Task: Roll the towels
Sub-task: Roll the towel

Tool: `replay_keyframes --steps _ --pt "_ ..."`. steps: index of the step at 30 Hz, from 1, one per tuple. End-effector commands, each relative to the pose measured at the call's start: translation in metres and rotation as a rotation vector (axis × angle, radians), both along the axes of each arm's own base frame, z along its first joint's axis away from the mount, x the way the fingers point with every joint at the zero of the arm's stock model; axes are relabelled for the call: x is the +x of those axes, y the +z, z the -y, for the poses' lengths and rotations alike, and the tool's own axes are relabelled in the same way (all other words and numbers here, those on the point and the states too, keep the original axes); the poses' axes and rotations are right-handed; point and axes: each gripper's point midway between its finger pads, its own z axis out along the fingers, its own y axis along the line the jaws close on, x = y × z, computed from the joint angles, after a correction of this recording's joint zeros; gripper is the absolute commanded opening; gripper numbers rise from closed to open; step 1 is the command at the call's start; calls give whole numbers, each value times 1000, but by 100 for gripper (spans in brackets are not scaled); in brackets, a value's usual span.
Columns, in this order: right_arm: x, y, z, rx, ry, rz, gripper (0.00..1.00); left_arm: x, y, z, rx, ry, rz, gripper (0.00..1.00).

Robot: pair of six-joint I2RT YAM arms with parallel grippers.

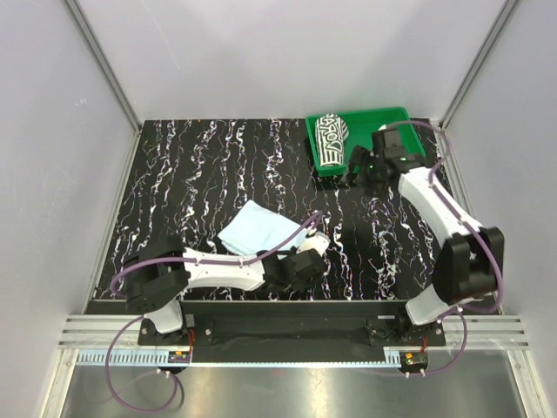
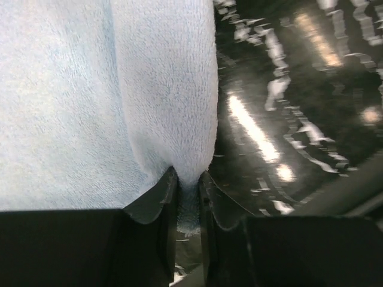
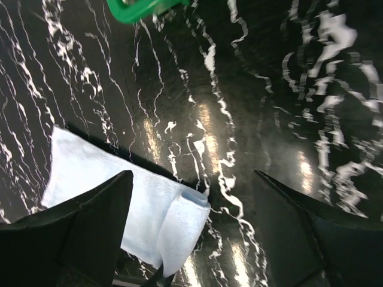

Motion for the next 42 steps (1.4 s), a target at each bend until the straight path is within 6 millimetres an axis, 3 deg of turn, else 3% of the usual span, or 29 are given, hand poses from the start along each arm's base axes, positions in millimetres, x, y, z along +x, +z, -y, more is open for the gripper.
replay_keyframes --steps 1,2,6,7,9,10,12,13,14,16,18,19,20,22,23,24,29,34,39,42 --pt "-28 38 43 -153 -69 23 88 -15 40 46 -227 -44 -92 13" --pt "-34 49 46 -148 -80 52 88 -14 43 49 -265 -27 -114 13" --pt "-59 61 32 -42 -42 78 88 -14 57 59 -505 -11 -257 11" --pt "-63 62 29 -18 -36 86 88 -9 50 46 -537 26 -291 11" --pt "-77 62 22 42 -25 88 88 -9 63 49 -681 44 -370 11" --pt "-81 62 19 64 -14 90 88 -2 52 34 -702 95 -404 11" --pt "-92 61 11 124 6 86 89 -3 68 37 -839 95 -489 11" --pt "-98 64 7 151 21 95 89 4 66 31 -862 135 -508 11" --pt "-104 54 4 172 32 73 89 3 58 24 -875 181 -556 11" --pt "-113 60 -12 272 74 87 90 7 61 20 -936 201 -602 11" --pt "-123 50 -31 398 120 73 90 3 58 16 -1002 231 -691 11" --pt "-133 33 -35 431 121 40 90 6 58 13 -1031 257 -714 11" --pt "-131 37 -45 486 131 64 90 7 62 14 -1092 280 -760 11" --pt "-142 25 -63 498 170 41 90 6 54 6 -1121 333 -809 12" --pt "-142 15 -66 473 163 43 90 8 65 7 -1182 327 -826 12" --pt "-152 11 -81 467 202 24 90 6 57 3 -1178 363 -851 12" --pt "-151 -15 -112 439 210 -24 88 10 51 -7 -1189 496 -898 15" --pt "-144 -44 -115 361 176 -70 85 16 31 -24 -1136 610 -925 22" --pt "-146 -64 -114 345 145 -80 82 24 22 -44 -1177 669 -955 24" --pt "-145 -76 -120 364 147 -79 82 24 19 -45 -1195 676 -985 24"
